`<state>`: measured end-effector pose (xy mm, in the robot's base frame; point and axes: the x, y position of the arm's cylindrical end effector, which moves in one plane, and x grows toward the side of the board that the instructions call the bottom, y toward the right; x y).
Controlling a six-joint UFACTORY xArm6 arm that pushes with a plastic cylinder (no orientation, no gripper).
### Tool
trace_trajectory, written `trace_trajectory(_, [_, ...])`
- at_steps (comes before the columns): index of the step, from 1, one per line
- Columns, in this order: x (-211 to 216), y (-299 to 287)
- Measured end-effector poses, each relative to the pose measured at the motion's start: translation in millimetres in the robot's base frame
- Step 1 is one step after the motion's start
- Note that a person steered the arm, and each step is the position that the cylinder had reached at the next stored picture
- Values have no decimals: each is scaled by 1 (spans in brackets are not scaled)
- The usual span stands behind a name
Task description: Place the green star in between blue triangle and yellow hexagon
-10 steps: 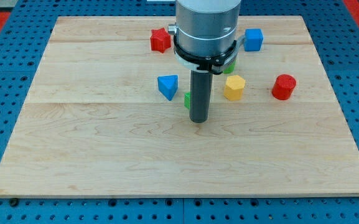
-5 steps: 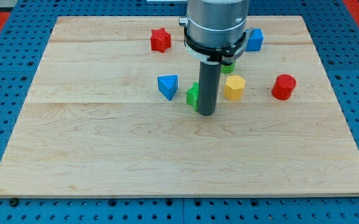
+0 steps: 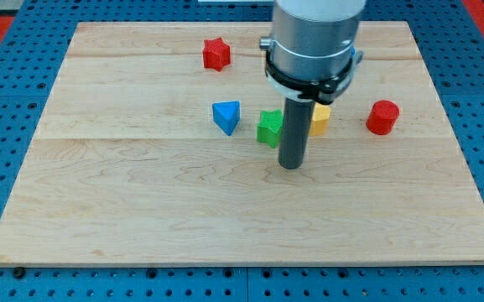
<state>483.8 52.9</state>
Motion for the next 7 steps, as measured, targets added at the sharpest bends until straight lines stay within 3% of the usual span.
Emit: trace_trajectory(7, [-29,-10])
